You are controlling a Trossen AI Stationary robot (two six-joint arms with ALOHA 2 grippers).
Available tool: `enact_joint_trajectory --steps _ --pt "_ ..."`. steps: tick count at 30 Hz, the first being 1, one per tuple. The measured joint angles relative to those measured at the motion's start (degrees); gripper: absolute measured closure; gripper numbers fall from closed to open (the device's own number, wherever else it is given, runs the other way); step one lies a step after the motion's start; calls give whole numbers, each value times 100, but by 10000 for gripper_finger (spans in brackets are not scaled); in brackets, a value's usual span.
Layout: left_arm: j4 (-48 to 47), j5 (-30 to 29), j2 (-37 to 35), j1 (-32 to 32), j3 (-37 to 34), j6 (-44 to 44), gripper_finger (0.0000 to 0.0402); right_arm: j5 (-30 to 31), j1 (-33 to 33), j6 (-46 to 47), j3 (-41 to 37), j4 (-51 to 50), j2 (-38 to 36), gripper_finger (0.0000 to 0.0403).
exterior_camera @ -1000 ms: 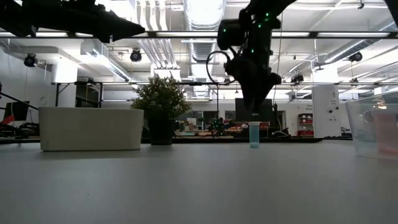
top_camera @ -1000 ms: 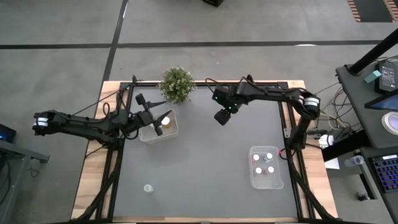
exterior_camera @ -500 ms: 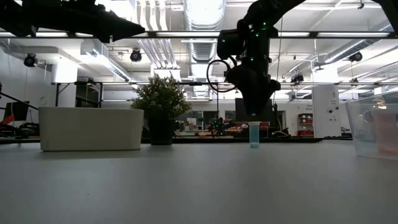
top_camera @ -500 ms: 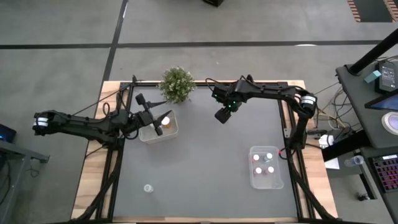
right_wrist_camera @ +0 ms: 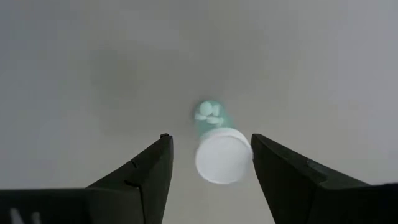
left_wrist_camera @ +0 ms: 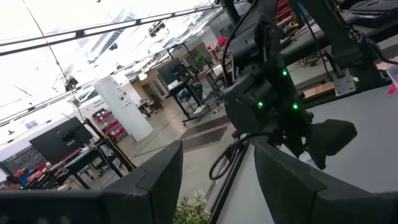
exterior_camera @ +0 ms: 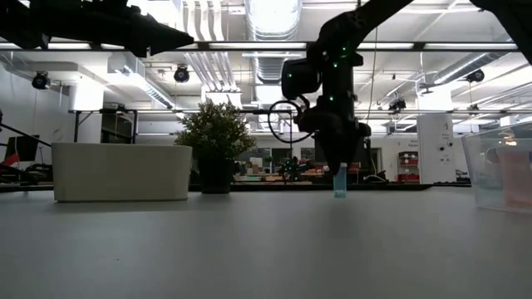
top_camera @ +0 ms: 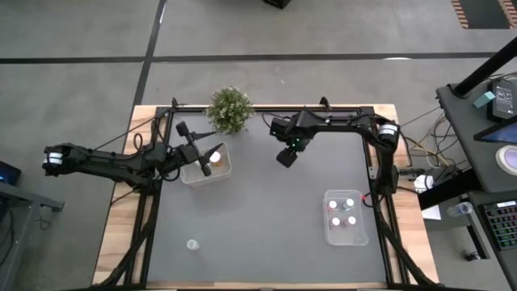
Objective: Pick and place medicine bottles into bin by pill shape (circle, oval)
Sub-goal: Put the blue pill bottle into the transparent bin
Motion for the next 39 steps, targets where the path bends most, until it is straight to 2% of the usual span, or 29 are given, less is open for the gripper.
enact_joint_trajectory --steps 7,23,33,39 --pt "-4 -2 0 0 0 0 221 19 22 -12 0 6 30 203" --pt "-4 0 0 0 0 2 221 19 22 -8 0 -2 0 293" --pt "-2 0 0 0 0 2 221 19 22 -8 0 -7 -28 291" --pt "-2 0 0 0 0 7 221 22 91 44 0 -88 -320 290"
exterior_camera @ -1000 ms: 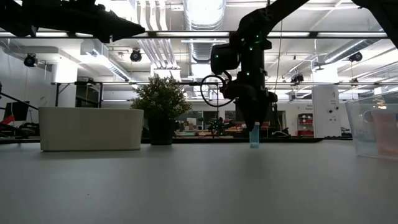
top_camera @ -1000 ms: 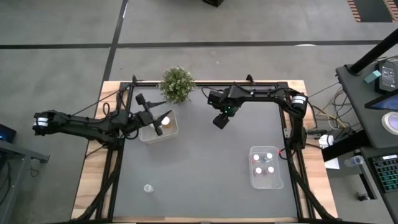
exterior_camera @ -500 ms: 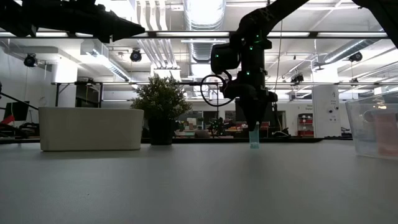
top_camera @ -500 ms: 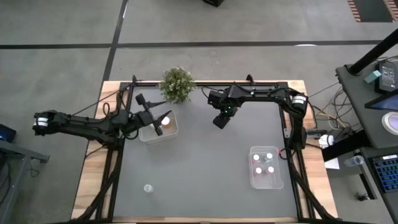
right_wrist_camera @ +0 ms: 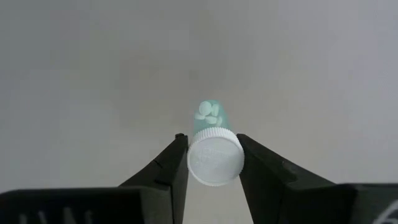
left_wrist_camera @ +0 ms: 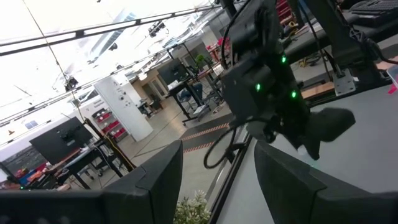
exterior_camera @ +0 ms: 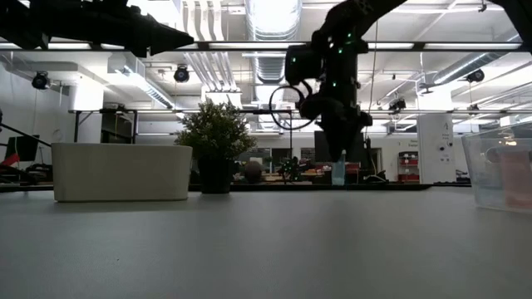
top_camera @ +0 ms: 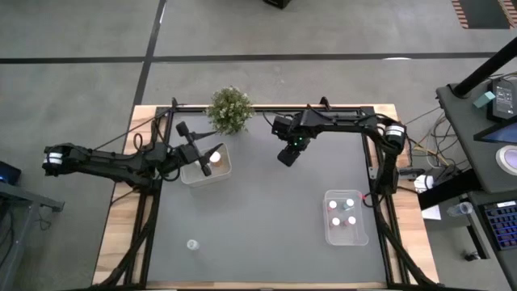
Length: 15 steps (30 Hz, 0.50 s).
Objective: Pick and place medicine bottles into bin by pill shape (circle, oval)
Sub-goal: Put the blue pill bottle into the transparent bin
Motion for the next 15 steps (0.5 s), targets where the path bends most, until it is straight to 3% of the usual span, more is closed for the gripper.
enact_joint_trajectory --steps 15 --pt "-1 0 0 0 -2 0 221 -803 1106 573 0 -1178 -1156 290"
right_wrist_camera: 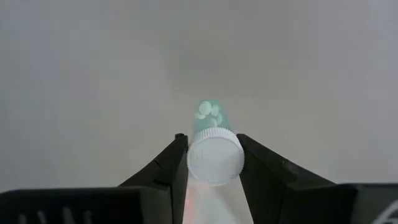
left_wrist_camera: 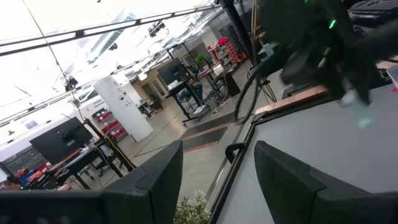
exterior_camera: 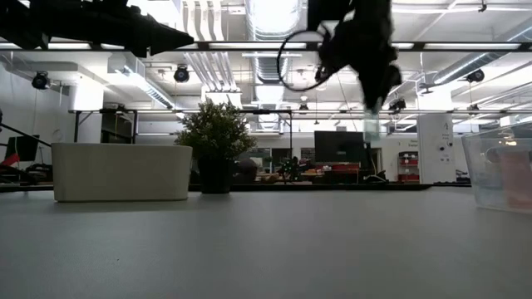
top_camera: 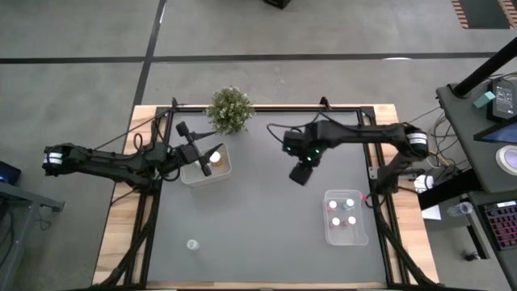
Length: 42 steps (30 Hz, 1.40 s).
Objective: Pick and place medicine bottles into bin by pill shape (circle, oval)
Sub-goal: Put the blue pill bottle into the transparent bin
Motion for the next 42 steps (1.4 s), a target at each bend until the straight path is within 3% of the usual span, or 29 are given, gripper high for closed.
enact_joint_trajectory --steps 9,18,31,42 --pt "1 0 0 0 0 0 221 -565 1297 1040 0 -413 -1069 290" --pt "6 0 0 0 2 -7 221 31 2878 2781 -39 -412 -1842 289" --pt "10 0 -2 0 9 -42 221 421 4984 5249 -314 -309 -1765 289" --pt "10 0 0 -4 9 -48 221 722 5528 6110 -1176 -99 -1682 291"
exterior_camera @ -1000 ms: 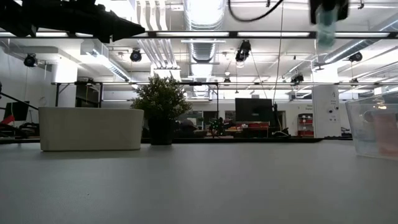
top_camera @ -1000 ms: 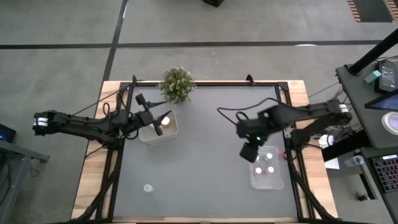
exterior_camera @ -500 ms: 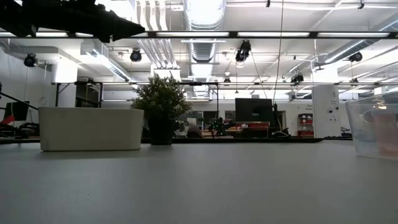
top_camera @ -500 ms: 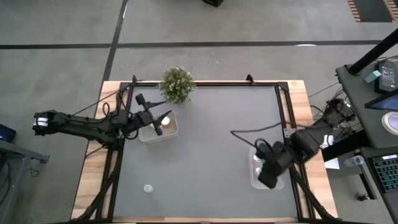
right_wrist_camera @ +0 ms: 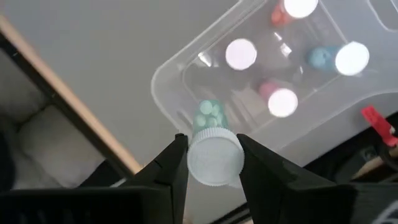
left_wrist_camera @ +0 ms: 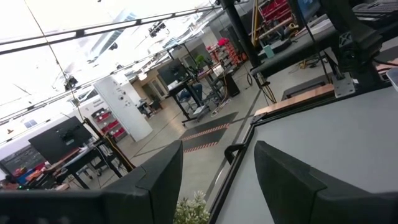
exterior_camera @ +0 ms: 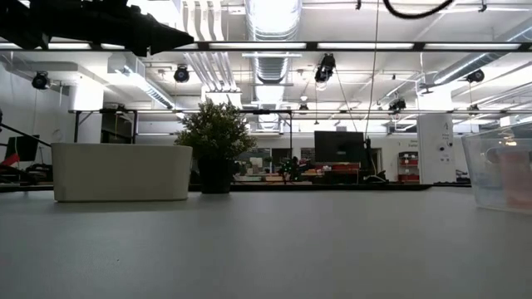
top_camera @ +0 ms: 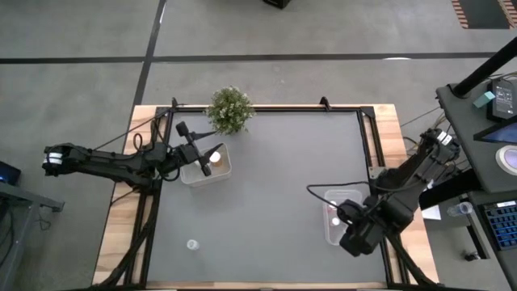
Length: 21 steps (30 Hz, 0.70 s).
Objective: Pick and place medicine bottles into bin by pill shape (circle, oval)
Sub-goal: Put the blue pill bottle into the transparent bin
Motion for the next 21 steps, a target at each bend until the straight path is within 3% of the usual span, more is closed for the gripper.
enact_joint_trajectory --steps 21 --pt "-2 0 -2 4 -2 -2 221 -33 -4 913 -1449 1270 -2 289"
